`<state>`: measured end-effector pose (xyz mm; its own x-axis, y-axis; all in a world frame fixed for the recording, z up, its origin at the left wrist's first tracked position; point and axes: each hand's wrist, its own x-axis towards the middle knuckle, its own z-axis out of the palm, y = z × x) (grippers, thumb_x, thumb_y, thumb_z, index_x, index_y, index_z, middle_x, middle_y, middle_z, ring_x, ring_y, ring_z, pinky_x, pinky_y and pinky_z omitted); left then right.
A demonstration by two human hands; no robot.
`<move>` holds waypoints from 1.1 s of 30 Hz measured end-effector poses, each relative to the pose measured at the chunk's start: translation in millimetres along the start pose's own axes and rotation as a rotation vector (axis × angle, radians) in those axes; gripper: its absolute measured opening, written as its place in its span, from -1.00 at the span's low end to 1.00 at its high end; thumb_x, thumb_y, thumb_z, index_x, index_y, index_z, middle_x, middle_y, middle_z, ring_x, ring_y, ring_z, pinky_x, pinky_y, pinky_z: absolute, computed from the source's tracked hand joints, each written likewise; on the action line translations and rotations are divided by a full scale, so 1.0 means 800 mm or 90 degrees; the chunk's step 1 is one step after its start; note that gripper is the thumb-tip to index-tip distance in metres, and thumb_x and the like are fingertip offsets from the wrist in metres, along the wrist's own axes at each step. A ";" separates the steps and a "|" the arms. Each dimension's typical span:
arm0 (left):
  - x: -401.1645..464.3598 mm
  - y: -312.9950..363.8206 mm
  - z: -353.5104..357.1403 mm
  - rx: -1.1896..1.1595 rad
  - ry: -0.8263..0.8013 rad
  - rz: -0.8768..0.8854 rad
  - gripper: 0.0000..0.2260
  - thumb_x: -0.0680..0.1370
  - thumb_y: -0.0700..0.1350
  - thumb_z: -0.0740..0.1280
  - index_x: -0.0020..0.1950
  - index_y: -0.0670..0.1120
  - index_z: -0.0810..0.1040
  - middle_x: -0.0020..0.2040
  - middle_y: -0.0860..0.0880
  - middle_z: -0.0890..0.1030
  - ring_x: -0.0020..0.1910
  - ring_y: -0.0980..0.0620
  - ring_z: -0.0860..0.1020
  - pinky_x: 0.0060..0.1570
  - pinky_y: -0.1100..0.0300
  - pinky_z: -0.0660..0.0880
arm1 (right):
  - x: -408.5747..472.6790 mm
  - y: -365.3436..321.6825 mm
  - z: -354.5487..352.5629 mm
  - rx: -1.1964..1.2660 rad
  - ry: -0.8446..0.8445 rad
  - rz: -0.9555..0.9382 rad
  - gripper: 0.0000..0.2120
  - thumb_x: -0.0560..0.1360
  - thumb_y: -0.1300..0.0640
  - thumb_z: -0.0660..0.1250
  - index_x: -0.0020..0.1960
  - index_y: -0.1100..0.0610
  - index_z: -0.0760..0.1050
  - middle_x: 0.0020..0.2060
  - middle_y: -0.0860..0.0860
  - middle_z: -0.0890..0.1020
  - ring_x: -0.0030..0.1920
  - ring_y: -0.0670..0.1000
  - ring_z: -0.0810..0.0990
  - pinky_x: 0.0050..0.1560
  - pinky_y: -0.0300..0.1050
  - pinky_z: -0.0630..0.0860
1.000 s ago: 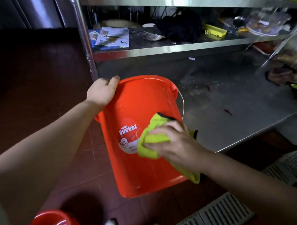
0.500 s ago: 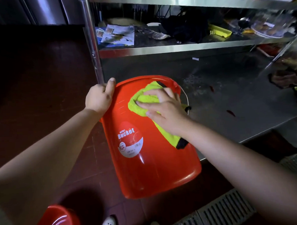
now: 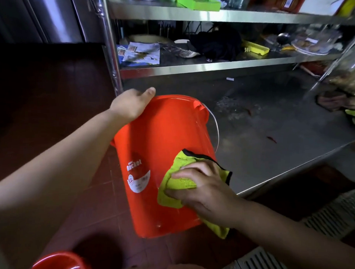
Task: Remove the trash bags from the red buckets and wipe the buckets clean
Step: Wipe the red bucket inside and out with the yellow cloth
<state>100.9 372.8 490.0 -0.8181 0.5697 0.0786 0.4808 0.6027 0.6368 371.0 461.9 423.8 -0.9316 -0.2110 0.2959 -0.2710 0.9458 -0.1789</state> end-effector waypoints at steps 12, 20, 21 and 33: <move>0.007 -0.021 0.007 0.044 0.033 -0.023 -0.42 0.58 0.27 -0.02 -0.23 -0.18 0.49 -0.17 -0.14 0.54 0.01 -0.19 0.53 -0.02 0.09 0.36 | 0.195 0.109 -0.017 0.023 0.114 0.179 -0.69 0.51 0.02 0.21 0.22 -0.11 0.54 0.18 -0.04 0.52 0.12 0.08 0.39 0.19 0.12 0.32; -0.002 -0.013 0.007 0.100 0.072 0.025 -0.49 0.60 0.23 -0.02 -0.38 -0.08 0.34 -0.10 -0.23 0.56 0.03 -0.23 0.53 -0.10 0.08 0.32 | 0.090 0.056 -0.007 0.031 0.075 0.161 -0.66 0.52 -0.03 0.15 0.26 -0.19 0.48 0.26 -0.06 0.45 0.21 0.04 0.30 0.18 -0.01 0.28; -0.002 -0.009 0.008 0.106 0.074 0.024 -0.49 0.60 0.23 -0.02 -0.39 -0.07 0.32 -0.08 -0.23 0.56 0.03 -0.24 0.53 -0.10 0.09 0.32 | 0.066 0.051 -0.005 0.043 0.077 0.160 -0.67 0.53 -0.02 0.16 0.26 -0.17 0.49 0.25 -0.05 0.45 0.21 0.05 0.32 0.18 0.02 0.30; 0.000 -0.015 0.013 0.074 0.111 -0.023 -0.49 0.60 0.21 -0.01 -0.19 -0.15 0.49 -0.19 -0.10 0.50 0.00 -0.19 0.52 -0.09 0.13 0.30 | -0.007 0.034 0.010 0.090 0.084 0.070 -0.69 0.60 -0.05 0.11 0.30 -0.17 0.44 0.24 -0.06 0.41 0.21 0.07 0.33 0.19 0.04 0.32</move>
<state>98.3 371.0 474.5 -0.8727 0.4475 0.1952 0.4751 0.6868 0.5500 367.3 486.8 409.7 -0.9199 -0.0661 0.3864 -0.2101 0.9153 -0.3436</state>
